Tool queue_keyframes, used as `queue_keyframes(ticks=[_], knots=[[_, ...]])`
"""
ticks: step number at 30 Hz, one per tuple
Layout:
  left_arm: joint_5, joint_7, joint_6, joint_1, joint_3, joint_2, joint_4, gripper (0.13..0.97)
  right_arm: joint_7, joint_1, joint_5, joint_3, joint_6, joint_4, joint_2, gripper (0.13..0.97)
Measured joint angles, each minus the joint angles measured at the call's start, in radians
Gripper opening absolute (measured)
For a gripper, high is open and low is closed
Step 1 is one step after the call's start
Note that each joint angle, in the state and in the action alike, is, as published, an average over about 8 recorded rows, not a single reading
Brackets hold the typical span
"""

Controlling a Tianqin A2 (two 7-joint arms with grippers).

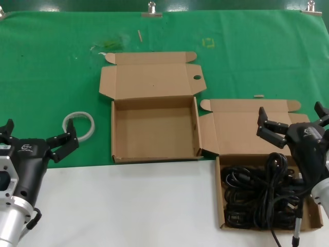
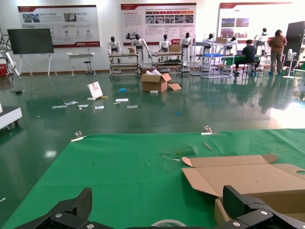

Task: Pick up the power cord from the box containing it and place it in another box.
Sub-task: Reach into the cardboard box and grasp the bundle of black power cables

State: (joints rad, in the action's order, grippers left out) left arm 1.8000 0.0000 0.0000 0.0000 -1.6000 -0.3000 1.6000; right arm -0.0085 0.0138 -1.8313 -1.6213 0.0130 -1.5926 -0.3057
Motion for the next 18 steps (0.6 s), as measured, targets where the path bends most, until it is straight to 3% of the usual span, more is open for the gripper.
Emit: queue_keyframes(ticks=[9, 18], knots=[[0.0, 0.0, 0.0, 0.0, 0.0, 0.0, 0.0, 0.958, -0.043, 0.021, -0.087, -0.117, 0.122, -0.017, -0.025, 0.966], [0.0, 0.0, 0.0, 0.0, 0.0, 0.0, 0.0, 0.902, 0.05, -0.053, 0.044, -0.063, 0.179, 0.029, 0.125, 0.966]])
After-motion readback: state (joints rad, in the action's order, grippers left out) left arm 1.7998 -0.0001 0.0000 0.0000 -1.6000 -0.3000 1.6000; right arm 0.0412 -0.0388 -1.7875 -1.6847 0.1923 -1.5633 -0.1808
